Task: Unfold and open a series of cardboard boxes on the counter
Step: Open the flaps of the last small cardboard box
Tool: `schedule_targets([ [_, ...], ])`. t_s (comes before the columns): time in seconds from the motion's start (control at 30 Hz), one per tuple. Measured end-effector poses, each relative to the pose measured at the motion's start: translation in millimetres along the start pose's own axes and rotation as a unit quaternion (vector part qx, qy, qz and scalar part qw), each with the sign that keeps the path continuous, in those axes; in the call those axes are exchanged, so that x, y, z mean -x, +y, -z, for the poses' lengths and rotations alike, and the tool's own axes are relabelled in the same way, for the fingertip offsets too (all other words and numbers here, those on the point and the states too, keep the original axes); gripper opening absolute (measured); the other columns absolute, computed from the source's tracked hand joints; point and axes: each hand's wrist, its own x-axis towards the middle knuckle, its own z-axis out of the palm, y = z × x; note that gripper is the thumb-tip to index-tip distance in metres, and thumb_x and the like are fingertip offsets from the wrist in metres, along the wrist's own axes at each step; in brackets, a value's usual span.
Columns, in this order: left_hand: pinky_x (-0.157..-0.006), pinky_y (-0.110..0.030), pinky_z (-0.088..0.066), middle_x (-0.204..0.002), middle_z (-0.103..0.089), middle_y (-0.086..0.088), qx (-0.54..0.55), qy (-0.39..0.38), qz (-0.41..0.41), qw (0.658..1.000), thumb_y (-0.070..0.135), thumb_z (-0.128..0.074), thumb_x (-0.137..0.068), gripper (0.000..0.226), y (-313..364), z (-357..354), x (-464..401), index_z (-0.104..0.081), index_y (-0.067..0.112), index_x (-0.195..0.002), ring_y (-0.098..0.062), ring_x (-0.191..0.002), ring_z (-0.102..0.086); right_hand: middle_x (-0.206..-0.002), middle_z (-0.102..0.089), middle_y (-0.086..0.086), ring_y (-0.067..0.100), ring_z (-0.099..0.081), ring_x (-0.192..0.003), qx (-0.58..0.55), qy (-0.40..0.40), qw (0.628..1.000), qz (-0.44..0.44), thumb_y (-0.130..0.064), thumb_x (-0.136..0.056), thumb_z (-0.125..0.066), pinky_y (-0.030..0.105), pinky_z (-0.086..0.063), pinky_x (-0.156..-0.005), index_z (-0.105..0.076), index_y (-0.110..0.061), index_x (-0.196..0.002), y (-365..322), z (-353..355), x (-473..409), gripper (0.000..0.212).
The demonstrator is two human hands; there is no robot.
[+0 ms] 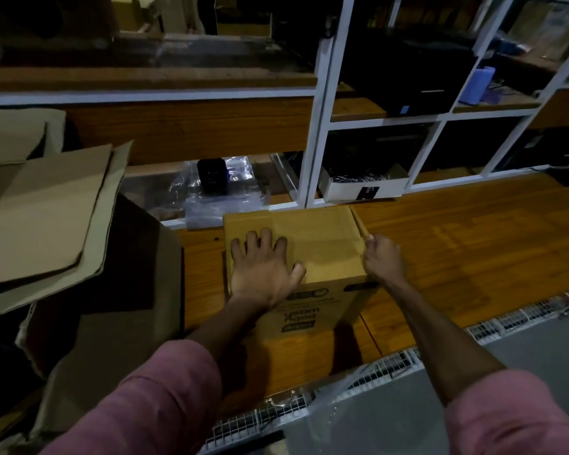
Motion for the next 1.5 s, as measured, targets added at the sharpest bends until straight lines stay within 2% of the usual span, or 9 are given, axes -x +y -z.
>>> schedule_targets([
  [0.13,-0.102,-0.056,-0.029,-0.128,-0.041,-0.012,-0.006,-0.008,0.006,1.000,0.070,-0.023,-0.089,0.070,0.9,-1.5,-3.4,-0.047,0.023,-0.134,-0.033,-0.117,-0.037,-0.078,-0.064,0.007,0.025,-0.062,-0.071,-0.029,-0.039,0.999,-0.014,-0.062,-0.096,-0.045,0.045,-0.056,-0.064,-0.064,-0.013,-0.082,4.5,6.2,-13.7,0.055],
  [0.53,-0.103,-0.055,-0.030,-0.130,-0.039,-0.010,-0.024,-0.032,0.031,0.999,0.070,-0.021,-0.088,0.072,10.5,0.7,-10.6,-0.043,0.025,-0.139,-0.032,-0.121,-0.036,-0.072,-0.063,0.009,0.024,-0.056,-0.064,0.032,0.001,0.999,0.042,-0.043,-0.101,-0.046,0.032,-0.041,-0.055,-0.064,-0.013,-0.072,4.9,4.1,-31.4,0.046],
  [0.67,-0.104,-0.056,-0.031,-0.133,-0.039,-0.008,-0.009,-0.046,0.032,0.998,0.069,-0.024,-0.088,0.070,10.6,8.0,-9.9,-0.043,0.025,-0.139,-0.030,-0.122,-0.036,-0.097,-0.063,0.008,0.026,-0.054,-0.091,0.140,0.098,0.967,0.191,-0.024,-0.095,-0.056,0.038,-0.044,-0.074,-0.067,-0.013,-0.099,-1.8,9.4,-22.3,0.016],
  [0.83,-0.102,-0.058,-0.036,-0.117,-0.062,-0.004,0.028,0.007,0.046,0.999,0.063,-0.023,-0.093,0.061,20.0,40.3,-18.2,-0.063,0.023,-0.116,-0.023,-0.106,-0.056,-0.106,-0.065,0.007,0.027,-0.056,-0.099,0.112,0.100,0.929,0.338,-0.032,-0.102,-0.047,0.044,-0.043,-0.084,-0.066,-0.015,-0.106,-40.3,29.9,-10.0,0.026],
  [0.97,-0.065,-0.037,-0.056,-0.069,-0.058,0.000,0.118,0.042,0.011,0.992,0.042,-0.037,-0.103,0.040,22.4,79.0,-29.3,-0.059,0.021,-0.078,-0.016,-0.059,-0.055,-0.086,-0.068,0.007,0.024,-0.063,-0.078,0.071,-0.069,0.930,0.353,-0.040,-0.106,-0.037,0.042,-0.054,-0.075,-0.068,-0.012,-0.096,-94.1,66.4,-7.1,0.043],
  [1.13,-0.055,-0.030,-0.039,-0.070,-0.057,-0.001,0.156,-0.150,-0.005,0.976,0.034,-0.047,-0.100,0.033,16.8,97.4,-24.4,-0.056,0.021,-0.071,-0.014,-0.061,-0.053,-0.088,-0.073,0.007,0.023,-0.073,-0.080,0.082,-0.379,0.906,0.168,-0.027,-0.102,-0.051,0.043,-0.061,-0.075,-0.067,-0.014,-0.103,-126.9,83.8,3.4,0.021],
  [1.23,-0.060,-0.032,-0.040,-0.083,-0.062,-0.003,0.216,-0.220,-0.019,0.951,0.035,-0.047,-0.101,0.024,16.5,80.0,0.5,-0.057,0.023,-0.083,-0.016,-0.072,-0.056,-0.105,-0.069,0.007,0.018,-0.064,-0.088,0.183,-0.429,0.865,0.187,-0.036,-0.099,-0.053,0.036,-0.052,-0.078,-0.068,-0.020,-0.107,-122.9,65.3,21.2,0.023],
  [1.37,-0.082,-0.040,-0.039,-0.113,-0.062,-0.002,0.066,-0.092,-0.117,0.987,0.045,-0.041,-0.103,0.036,12.8,35.8,37.2,-0.065,0.020,-0.113,-0.026,-0.107,-0.048,-0.094,-0.064,-0.001,0.014,-0.060,-0.084,0.113,-0.474,0.855,0.177,-0.042,-0.099,-0.049,0.033,-0.048,-0.075,-0.067,-0.024,-0.098,-94.7,37.6,54.6,0.025],
  [1.5,-0.082,-0.042,-0.039,-0.117,-0.061,0.001,0.018,-0.022,-0.148,0.989,0.050,-0.049,-0.100,0.037,9.4,17.5,42.1,-0.064,0.022,-0.118,-0.027,-0.111,-0.045,-0.084,-0.062,-0.003,0.015,-0.061,-0.078,0.040,-0.465,0.864,0.189,-0.030,-0.095,-0.062,0.036,-0.050,-0.070,-0.063,-0.027,-0.092,-74.7,41.3,62.6,0.005],
])
